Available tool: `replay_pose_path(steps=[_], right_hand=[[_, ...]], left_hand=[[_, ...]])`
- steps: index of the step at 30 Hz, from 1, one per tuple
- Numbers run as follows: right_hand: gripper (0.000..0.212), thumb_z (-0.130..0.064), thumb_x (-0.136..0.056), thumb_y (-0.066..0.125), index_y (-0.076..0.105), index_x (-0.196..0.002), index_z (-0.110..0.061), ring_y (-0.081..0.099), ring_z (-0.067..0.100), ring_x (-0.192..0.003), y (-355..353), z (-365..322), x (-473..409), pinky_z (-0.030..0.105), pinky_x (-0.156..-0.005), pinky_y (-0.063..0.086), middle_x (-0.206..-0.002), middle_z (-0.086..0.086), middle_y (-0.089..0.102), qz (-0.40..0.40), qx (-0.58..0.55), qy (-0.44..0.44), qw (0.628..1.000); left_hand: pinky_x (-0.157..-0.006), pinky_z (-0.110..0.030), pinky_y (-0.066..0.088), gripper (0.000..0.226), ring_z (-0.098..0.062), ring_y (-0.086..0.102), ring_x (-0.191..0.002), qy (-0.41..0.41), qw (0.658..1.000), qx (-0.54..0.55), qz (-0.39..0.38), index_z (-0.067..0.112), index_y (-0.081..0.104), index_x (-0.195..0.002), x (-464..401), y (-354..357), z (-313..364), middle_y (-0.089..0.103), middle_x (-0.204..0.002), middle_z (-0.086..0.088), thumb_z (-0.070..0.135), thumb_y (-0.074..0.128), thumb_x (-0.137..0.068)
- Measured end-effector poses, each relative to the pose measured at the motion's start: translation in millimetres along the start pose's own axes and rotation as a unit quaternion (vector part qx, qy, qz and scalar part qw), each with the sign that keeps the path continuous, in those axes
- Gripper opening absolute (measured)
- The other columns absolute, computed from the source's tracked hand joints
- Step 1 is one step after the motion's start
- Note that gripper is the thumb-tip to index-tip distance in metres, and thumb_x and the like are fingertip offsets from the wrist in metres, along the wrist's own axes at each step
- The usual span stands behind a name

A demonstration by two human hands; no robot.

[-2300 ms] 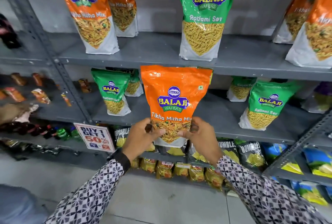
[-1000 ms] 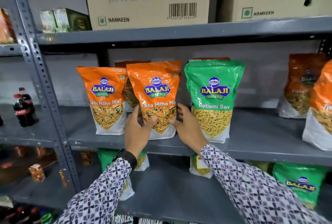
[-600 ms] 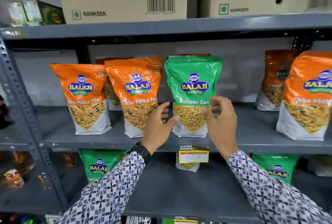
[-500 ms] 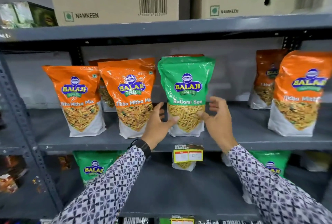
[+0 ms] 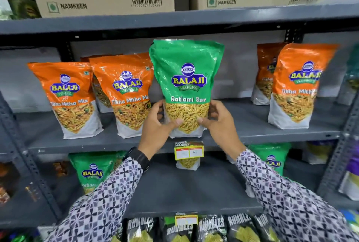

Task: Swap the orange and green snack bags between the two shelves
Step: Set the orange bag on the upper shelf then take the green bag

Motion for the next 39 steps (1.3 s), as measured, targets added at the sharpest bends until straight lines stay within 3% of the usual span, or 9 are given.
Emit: replay_pose_path(steps=[3, 6, 11, 19, 21, 25, 32, 36, 39], right_hand=[[0.050, -0.005, -0.084, 0.082, 0.061, -0.122, -0.028, 0.069, 0.008, -0.102, -4, -10, 31, 0.027, -0.088, 0.060, -0.117, -0.005, 0.073, -0.011, -0.015, -0.011, 1.000], [0.052, -0.009, -0.082, 0.084, 0.060, -0.118, -0.039, 0.071, 0.010, -0.106, -5, -6, 66, 0.030, -0.090, 0.060, -0.117, -0.006, 0.074, -0.023, 0.011, -0.017, 1.000], [0.060, -0.012, -0.077, 0.089, 0.056, -0.107, -0.053, 0.074, 0.016, -0.108, 9, 49, 115, 0.040, -0.094, 0.061, -0.115, -0.006, 0.075, -0.053, 0.044, 0.049, 0.996], [0.055, -0.007, -0.075, 0.090, 0.051, -0.104, -0.034, 0.074, 0.014, -0.103, 43, 178, 164, 0.045, -0.094, 0.063, -0.109, -0.006, 0.075, -0.135, 0.122, 0.199, 0.963], [0.055, -0.010, -0.074, 0.091, 0.050, -0.104, -0.032, 0.073, 0.016, -0.101, 50, 203, 171, 0.047, -0.093, 0.062, -0.107, -0.006, 0.075, -0.149, 0.151, 0.220, 0.952], [0.056, -0.009, -0.071, 0.092, 0.050, -0.105, -0.024, 0.072, 0.021, -0.098, 62, 238, 167, 0.050, -0.088, 0.062, -0.103, -0.004, 0.073, -0.161, 0.199, 0.246, 0.935], [0.062, -0.006, -0.069, 0.090, 0.050, -0.114, -0.017, 0.073, 0.026, -0.097, 70, 284, 122, 0.046, -0.084, 0.061, -0.108, 0.004, 0.075, -0.159, 0.249, 0.250, 0.922], [0.056, -0.009, -0.077, 0.087, 0.048, -0.117, -0.008, 0.060, 0.021, -0.085, 73, 295, 105, 0.030, -0.073, 0.044, -0.100, 0.001, 0.067, -0.170, 0.281, 0.237, 0.914], [0.053, -0.008, -0.079, 0.085, 0.049, -0.117, -0.006, 0.056, 0.018, -0.083, 74, 302, 104, 0.028, -0.073, 0.041, -0.097, -0.004, 0.062, -0.170, 0.290, 0.231, 0.913]], left_hand=[[-0.098, -0.029, 0.058, 0.076, -0.012, 0.067, -0.121, 0.014, 1.000, 0.011, 0.004, 0.026, 0.053, -0.145, 31, -10, 5, 0.069, -0.135, 0.005, 0.030, 0.090, -0.079], [-0.096, -0.032, 0.059, 0.072, -0.008, 0.070, -0.118, 0.001, 0.999, 0.032, -0.012, 0.032, 0.055, -0.141, 63, -14, -8, 0.072, -0.129, 0.012, 0.023, 0.091, -0.079], [-0.097, -0.036, 0.061, 0.076, -0.008, 0.072, -0.116, -0.068, 0.997, 0.015, -0.036, 0.034, 0.054, -0.139, 110, -13, -70, 0.073, -0.126, 0.013, 0.029, 0.092, -0.073], [-0.103, -0.048, 0.058, 0.071, -0.015, 0.071, -0.118, -0.224, 0.969, -0.053, -0.084, 0.042, 0.053, -0.124, 165, 8, -198, 0.074, -0.125, 0.008, 0.029, 0.095, -0.069], [-0.102, -0.043, 0.056, 0.067, -0.016, 0.070, -0.116, -0.251, 0.960, -0.081, -0.098, 0.036, 0.052, -0.122, 172, 15, -221, 0.073, -0.123, 0.009, 0.026, 0.094, -0.071], [-0.086, -0.030, 0.048, 0.068, -0.020, 0.068, -0.109, -0.292, 0.943, -0.110, -0.115, 0.021, 0.049, -0.126, 168, 34, -251, 0.070, -0.117, 0.006, 0.018, 0.092, -0.074], [-0.088, -0.034, 0.055, 0.067, -0.021, 0.070, -0.105, -0.299, 0.935, -0.135, -0.135, 0.019, 0.048, -0.125, 122, 58, -292, 0.072, -0.116, 0.004, 0.015, 0.092, -0.075], [-0.093, -0.048, 0.060, 0.074, -0.026, 0.072, -0.105, -0.281, 0.937, -0.160, -0.130, 0.018, 0.045, -0.127, 105, 68, -311, 0.072, -0.115, 0.000, 0.016, 0.094, -0.072], [-0.094, -0.050, 0.060, 0.077, -0.030, 0.072, -0.110, -0.280, 0.935, -0.173, -0.132, 0.016, 0.044, -0.130, 102, 74, -325, 0.074, -0.122, -0.006, 0.017, 0.095, -0.071]])
Point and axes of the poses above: each hand's wrist, its own x-axis away from the middle knuckle, its own y-axis out of the palm, z = x × y, the point moved 8 cm from there along -x, towards the middle knuckle
